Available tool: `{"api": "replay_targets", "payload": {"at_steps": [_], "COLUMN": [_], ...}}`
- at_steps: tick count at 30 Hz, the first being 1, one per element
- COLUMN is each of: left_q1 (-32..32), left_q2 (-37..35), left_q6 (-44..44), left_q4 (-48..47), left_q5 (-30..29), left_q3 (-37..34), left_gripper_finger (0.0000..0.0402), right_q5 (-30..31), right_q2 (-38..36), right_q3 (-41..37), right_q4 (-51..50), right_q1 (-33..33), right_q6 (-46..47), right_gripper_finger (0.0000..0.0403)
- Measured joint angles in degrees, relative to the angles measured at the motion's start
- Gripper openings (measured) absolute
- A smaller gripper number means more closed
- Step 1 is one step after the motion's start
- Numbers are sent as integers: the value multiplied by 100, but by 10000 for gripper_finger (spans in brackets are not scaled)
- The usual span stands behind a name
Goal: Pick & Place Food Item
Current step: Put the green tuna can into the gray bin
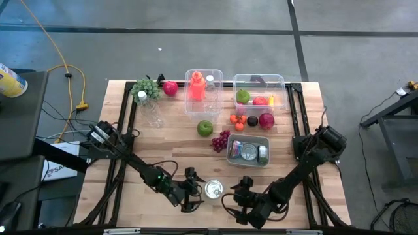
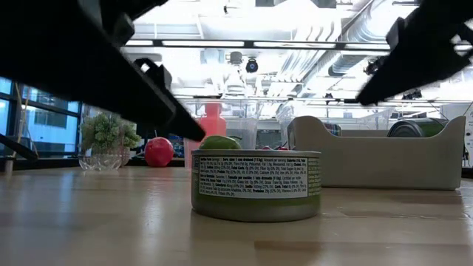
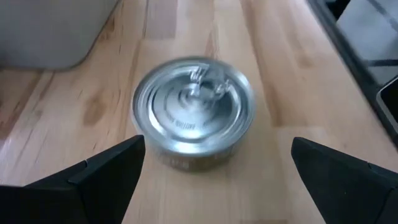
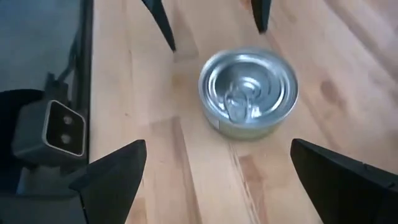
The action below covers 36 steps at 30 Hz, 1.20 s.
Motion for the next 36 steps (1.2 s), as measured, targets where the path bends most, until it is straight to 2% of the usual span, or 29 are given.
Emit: {"api": "replay_targets", "payload": {"at_steps": [4, 12, 17, 22, 31, 36], "left_q1": [-57, -43, 31, 116, 294, 336], "left_q2": [0, 0, 0, 44, 521, 548], "left_q6": [-255, -269, -267, -272, -560, -509], "left_q4": [-160, -219, -401, -603, -419, -308], "left_q5": [-5, -7, 22, 63, 255, 279], "left_q3": [0, 0, 0, 0, 14, 15], "left_gripper_finger": [397, 397, 397, 397, 397, 397], "right_q5": [-51, 112, 457, 1041, 923, 877], "right_q2": [326, 877, 1193, 1426, 1453, 1453], "right_q3": [0, -2, 17, 22, 0, 0], "right_q4": [1, 127, 311, 466, 1005, 1096], "right_q1": [19, -21, -29, -45, -152, -310], "right_q6": [304, 179, -210, -178, -330, -448], "right_gripper_finger": [389, 389, 389, 389, 389, 389]}}
